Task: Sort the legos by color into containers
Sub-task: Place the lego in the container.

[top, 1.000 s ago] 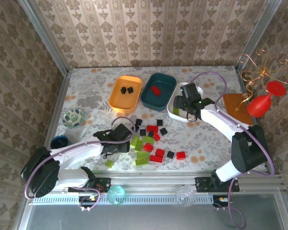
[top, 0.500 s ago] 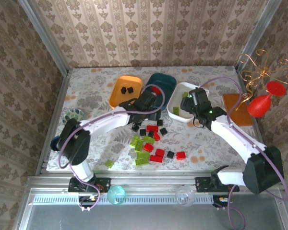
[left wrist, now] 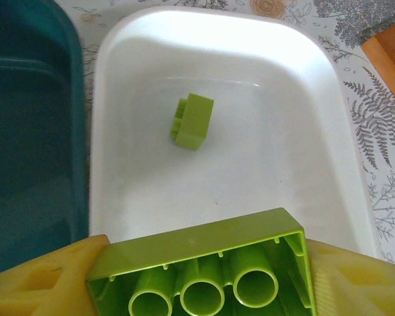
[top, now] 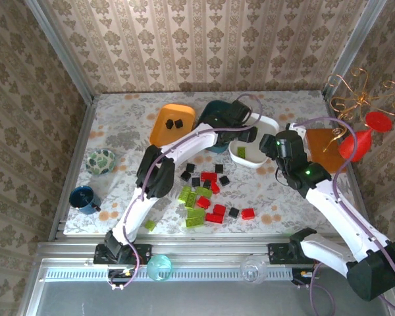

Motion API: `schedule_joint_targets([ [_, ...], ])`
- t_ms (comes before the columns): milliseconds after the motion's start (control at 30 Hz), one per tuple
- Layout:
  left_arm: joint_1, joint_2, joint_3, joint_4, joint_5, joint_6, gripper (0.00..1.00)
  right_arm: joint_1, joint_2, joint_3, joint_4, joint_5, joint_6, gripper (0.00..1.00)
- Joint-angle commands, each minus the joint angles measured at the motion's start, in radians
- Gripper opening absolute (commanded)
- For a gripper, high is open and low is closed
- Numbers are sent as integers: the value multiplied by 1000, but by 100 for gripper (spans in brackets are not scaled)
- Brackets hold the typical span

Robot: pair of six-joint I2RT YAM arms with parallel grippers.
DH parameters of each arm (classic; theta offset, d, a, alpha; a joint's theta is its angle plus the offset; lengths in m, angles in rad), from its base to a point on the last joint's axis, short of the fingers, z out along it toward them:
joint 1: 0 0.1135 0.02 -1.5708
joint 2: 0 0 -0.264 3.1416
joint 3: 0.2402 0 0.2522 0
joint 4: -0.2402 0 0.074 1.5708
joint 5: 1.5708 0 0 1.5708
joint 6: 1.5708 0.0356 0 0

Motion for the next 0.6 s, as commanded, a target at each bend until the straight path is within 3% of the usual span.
schedule_joint_targets([
  [0, -2, 57, 124, -92, 33, -5, 67, -1, -35, -31, -39, 27, 21, 74],
  [133, -1, 63, 192, -72, 52, -37, 81, -1, -47, -40, -52, -7, 13, 76],
  [267, 14, -38, 104, -8, 54, -50, 88, -1, -51, -45, -66, -52, 3, 77],
  [333, 24, -129, -19, 61, 60, -66, 90, 1, -49, -50, -73, -89, -2, 76],
  [567, 76, -596, -698, 433, 59, -152, 99, 59, 17, -72, -75, -287, -83, 76],
])
